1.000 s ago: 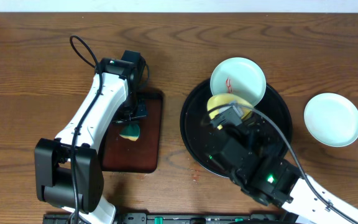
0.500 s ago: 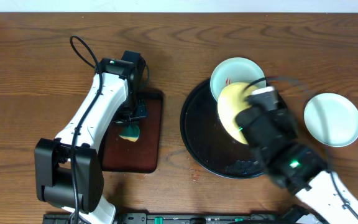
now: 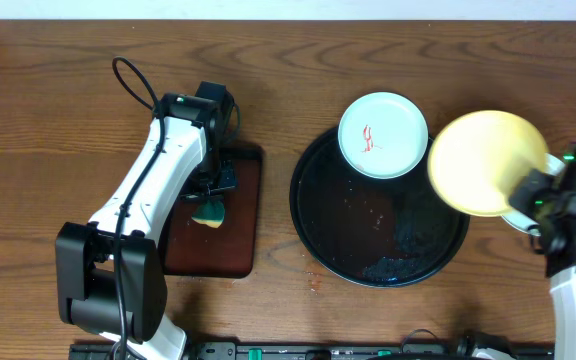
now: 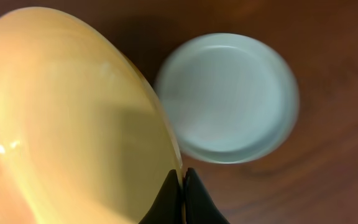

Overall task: Clean dirty plates on tray and stack at the side
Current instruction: 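Carry the yellow plate right and stack it on the pale green plate, then reach the right gripper to the remaining pale green plate and pull it to tray center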

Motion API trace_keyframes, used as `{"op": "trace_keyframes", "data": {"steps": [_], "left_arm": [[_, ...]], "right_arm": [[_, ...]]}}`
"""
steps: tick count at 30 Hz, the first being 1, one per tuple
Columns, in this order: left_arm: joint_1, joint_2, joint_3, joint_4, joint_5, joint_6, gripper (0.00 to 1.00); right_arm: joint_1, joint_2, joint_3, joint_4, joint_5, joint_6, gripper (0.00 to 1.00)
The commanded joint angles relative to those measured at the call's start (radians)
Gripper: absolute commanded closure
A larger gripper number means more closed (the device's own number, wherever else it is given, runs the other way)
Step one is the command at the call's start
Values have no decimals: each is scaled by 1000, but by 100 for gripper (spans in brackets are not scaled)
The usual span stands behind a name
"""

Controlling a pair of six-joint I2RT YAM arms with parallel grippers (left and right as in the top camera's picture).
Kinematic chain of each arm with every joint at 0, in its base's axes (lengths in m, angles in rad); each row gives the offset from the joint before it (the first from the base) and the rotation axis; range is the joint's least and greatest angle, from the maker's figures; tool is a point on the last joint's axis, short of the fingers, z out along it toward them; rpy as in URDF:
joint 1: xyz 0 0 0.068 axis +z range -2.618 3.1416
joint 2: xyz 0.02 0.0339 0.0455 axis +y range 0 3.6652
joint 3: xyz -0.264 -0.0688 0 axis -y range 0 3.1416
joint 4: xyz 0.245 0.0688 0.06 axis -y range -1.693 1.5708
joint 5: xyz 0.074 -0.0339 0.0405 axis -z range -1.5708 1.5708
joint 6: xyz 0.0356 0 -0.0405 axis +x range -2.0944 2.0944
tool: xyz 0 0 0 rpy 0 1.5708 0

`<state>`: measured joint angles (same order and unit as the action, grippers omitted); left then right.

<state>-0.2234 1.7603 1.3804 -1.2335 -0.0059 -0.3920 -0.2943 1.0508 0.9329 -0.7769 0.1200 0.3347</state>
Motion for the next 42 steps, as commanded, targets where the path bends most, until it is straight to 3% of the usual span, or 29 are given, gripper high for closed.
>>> {"op": "trace_keyframes", "data": {"steps": [1,13,15,16,20,23,25,29,35,38,42], "left_arm": [[5,-1,-2,-7,-5,6,92],[5,-1,-2,-14,-5,6,92],[5,-1,-2,-15,-5,6,92],[5,-1,-2,-16,-5,6,92],[5,-1,-2,-17,-5,7,92],[5,-1,-2,-17,-5,6,92],[5,-1,-2,-17,-5,6,92],[5,-1,-2,-17,-5,6,92],[5,-1,-2,-17,-5,6,92],[5,-1,-2,-17,-5,6,92],[5,-1,-2,-18,-5,6,92]], "right_arm": [[-119,56,21,3,-37,57,99],[-357,340,21,82,19,114,99],[-362,360,21,88,-20,113,89],[-359,361,21,97,-69,92,79],[-331,334,42,151,-365,-24,52],[-261,298,84,149,-638,-78,47],[-174,277,131,107,-720,-97,46],[28,270,203,37,-634,-153,49],[322,305,208,49,-166,-183,46],[394,378,205,103,-18,-204,35],[406,499,205,185,6,-209,37]]}}
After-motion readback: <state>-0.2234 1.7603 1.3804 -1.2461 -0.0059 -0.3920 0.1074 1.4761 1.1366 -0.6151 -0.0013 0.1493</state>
